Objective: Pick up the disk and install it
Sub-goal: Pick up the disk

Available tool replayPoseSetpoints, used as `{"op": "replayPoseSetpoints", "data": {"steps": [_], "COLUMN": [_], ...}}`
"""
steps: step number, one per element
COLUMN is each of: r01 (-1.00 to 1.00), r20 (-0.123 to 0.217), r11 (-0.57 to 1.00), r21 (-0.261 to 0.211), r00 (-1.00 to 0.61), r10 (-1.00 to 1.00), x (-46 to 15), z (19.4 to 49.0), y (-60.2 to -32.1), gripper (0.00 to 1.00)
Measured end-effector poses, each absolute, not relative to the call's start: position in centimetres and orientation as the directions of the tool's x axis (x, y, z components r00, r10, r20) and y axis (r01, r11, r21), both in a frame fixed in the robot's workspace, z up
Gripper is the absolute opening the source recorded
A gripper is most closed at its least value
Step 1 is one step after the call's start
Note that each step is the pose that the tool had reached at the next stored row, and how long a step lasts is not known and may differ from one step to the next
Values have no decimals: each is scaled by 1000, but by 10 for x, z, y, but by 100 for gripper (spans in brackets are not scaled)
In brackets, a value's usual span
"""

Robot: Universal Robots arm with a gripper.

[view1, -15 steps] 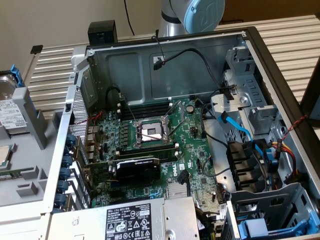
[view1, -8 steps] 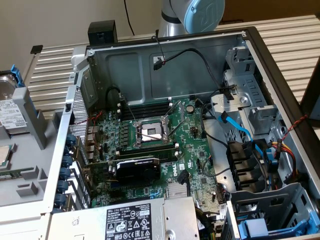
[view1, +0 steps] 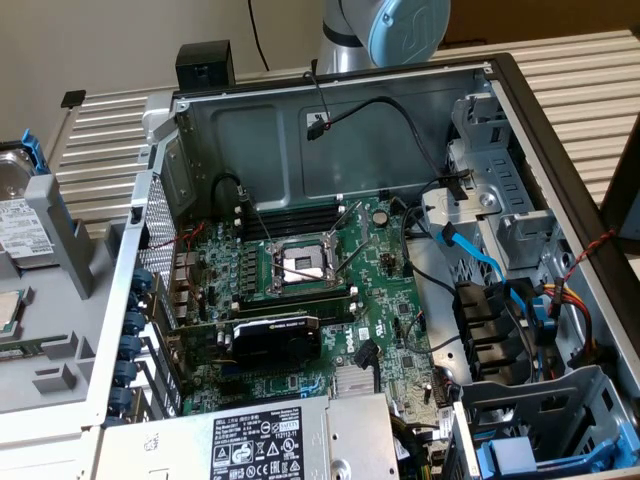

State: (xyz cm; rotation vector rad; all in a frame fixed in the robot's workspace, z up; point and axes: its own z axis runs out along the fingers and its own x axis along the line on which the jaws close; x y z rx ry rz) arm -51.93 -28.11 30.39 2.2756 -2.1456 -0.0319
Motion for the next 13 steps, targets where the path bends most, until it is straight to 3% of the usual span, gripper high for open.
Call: {"op": "replayPoseSetpoints", "data": {"steps": [4, 6, 13], "r01": [-998, -998, -998], "r20": [-5, -5, -5], "r11": [-59, -59, -59], "r21": [24, 24, 24], "r00": [59, 59, 59], "r10": [-998, -998, -998], "x": [-519, -519, -519], "z": [304, 304, 304], "y": [-281, -281, -282], "gripper": [49, 40, 40]}}
